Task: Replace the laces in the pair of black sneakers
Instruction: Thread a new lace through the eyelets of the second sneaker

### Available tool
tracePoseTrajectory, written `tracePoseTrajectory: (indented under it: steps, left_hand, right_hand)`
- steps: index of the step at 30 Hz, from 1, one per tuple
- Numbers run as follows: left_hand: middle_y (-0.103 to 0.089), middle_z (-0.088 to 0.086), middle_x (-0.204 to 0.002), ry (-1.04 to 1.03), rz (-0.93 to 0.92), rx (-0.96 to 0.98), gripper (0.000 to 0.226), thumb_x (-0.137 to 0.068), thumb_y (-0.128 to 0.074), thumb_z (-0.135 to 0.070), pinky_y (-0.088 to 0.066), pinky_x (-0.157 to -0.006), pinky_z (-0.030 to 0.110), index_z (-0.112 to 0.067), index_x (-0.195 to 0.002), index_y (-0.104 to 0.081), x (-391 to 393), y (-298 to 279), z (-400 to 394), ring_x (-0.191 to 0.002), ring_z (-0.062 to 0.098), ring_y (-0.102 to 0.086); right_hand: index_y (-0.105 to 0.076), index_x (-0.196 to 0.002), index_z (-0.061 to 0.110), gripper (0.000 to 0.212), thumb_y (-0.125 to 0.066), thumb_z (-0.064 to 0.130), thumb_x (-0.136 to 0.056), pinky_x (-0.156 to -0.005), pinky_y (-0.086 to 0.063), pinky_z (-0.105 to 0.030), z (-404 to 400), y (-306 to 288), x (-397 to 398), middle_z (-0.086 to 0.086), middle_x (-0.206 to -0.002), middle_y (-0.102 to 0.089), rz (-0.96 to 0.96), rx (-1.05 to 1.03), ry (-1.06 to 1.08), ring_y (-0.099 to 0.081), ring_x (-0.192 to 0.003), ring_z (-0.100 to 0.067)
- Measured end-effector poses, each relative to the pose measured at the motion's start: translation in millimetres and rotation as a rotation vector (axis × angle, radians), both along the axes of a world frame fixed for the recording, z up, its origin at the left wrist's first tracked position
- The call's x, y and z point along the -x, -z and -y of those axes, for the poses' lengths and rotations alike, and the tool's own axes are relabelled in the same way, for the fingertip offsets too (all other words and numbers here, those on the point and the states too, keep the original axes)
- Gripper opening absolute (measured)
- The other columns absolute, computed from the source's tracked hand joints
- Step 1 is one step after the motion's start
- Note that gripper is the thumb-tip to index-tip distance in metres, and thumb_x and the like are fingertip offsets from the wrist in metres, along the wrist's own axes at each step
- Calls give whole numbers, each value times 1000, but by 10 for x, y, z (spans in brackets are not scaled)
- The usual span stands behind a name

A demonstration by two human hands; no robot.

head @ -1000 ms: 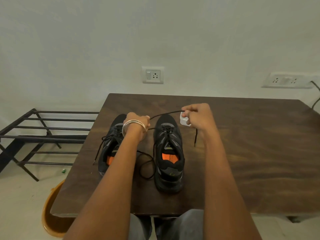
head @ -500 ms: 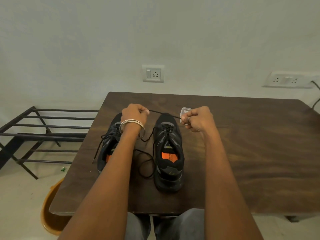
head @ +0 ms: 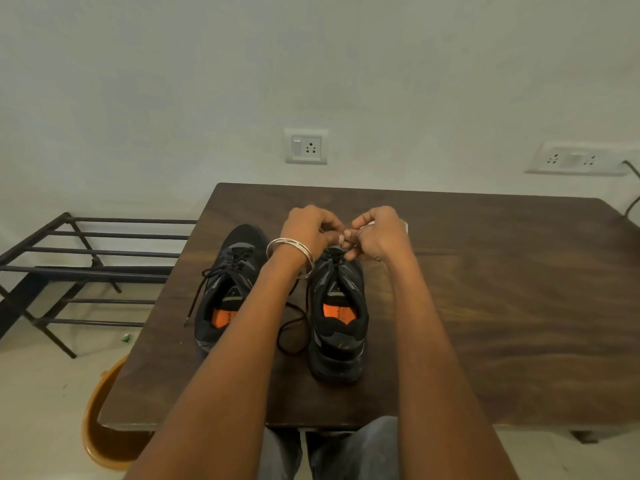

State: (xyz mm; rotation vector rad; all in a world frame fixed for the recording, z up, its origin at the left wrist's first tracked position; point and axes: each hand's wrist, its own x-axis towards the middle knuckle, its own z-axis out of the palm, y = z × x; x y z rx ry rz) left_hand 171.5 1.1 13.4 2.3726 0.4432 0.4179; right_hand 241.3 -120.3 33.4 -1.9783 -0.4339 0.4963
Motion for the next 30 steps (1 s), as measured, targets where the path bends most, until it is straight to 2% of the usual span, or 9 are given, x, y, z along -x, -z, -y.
tracePoseTrajectory:
  steps: [4,6,8,10,14,18,22,25,30]
  left_hand:
    - [-70,-3,-83,-5,-39,4,7,-86,-70,-17,-50,-80,23,-21,-88,-74,7,58,16,-79,10,-63]
    - [-66,-4,-80,-43,-68,-1,8,-89,-65,-17,-50,-75,22,-21,-85,-70,0,101,31,-74,9,-60]
    - [-65,-3,-80,-90,-92,36,8,-89,-63,-16,-52,-74,24,-19,-84,-69,-11,145,52,-73,10,-60]
    - [-65,-1,-82,-99,-134,72,7,-89,-64,-17,-50,-74,23,-16,-84,-69,-25,180,92,-75,11,-60]
    - [-65,2,-82,-102,-281,91,8,-86,-66,-14,-49,-69,20,-11,-80,-71,-52,228,157,-72,11,-59]
    - [-64,4,-80,-181,-316,135,16,-84,-67,-12,-54,-80,26,-14,-68,-66,-88,252,189,-75,15,-61]
    - [-65,7,-85,-247,-331,133,19,-83,-67,-14,-58,-81,35,-16,-64,-64,-105,279,230,-79,20,-63]
    - [-64,7,-88,-256,-345,124,16,-83,-67,-18,-58,-79,35,-16,-67,-64,-112,281,284,-77,21,-62]
    - [-65,6,-87,-305,-297,159,22,-86,-65,-19,-54,-76,28,-17,-64,-61,-118,331,340,-77,19,-61]
  right_hand:
    - [-53,-84,12,16,-61,6,-96,-51,-52,-27,12,43,-33,-7,-65,-67,-14,35,-30,-61,-41,-12]
    - [-57,-80,11,17,-63,9,-96,-56,-50,-29,18,69,-36,-11,-76,-70,12,96,-50,-65,-55,-16]
    - [-62,-91,6,10,-69,13,-91,-67,-51,-33,50,74,-21,-15,-96,-70,109,272,-136,-66,-81,-22]
    - [-59,-111,4,36,-78,18,-84,-81,-57,-39,95,103,33,-14,-108,-65,114,483,-263,-63,-97,-27]
    - [-57,-113,8,44,-82,15,-77,-73,-62,-47,119,235,106,-15,-107,-65,-12,607,-340,-69,-88,-31]
    - [-57,-110,4,33,-74,5,-82,-70,-62,-50,193,300,39,-19,-105,-66,-80,488,-254,-73,-83,-36]
    - [-62,-104,-5,19,-67,1,-87,-69,-62,-50,268,335,6,-24,-101,-68,-124,406,-193,-72,-83,-40]
    - [-62,-103,-7,17,-65,0,-88,-63,-62,-47,293,348,-2,-25,-100,-67,-147,380,-176,-72,-82,-40]
    - [-64,-105,-6,19,-67,1,-88,-64,-62,-44,281,352,-28,-24,-99,-69,-144,383,-203,-73,-80,-38]
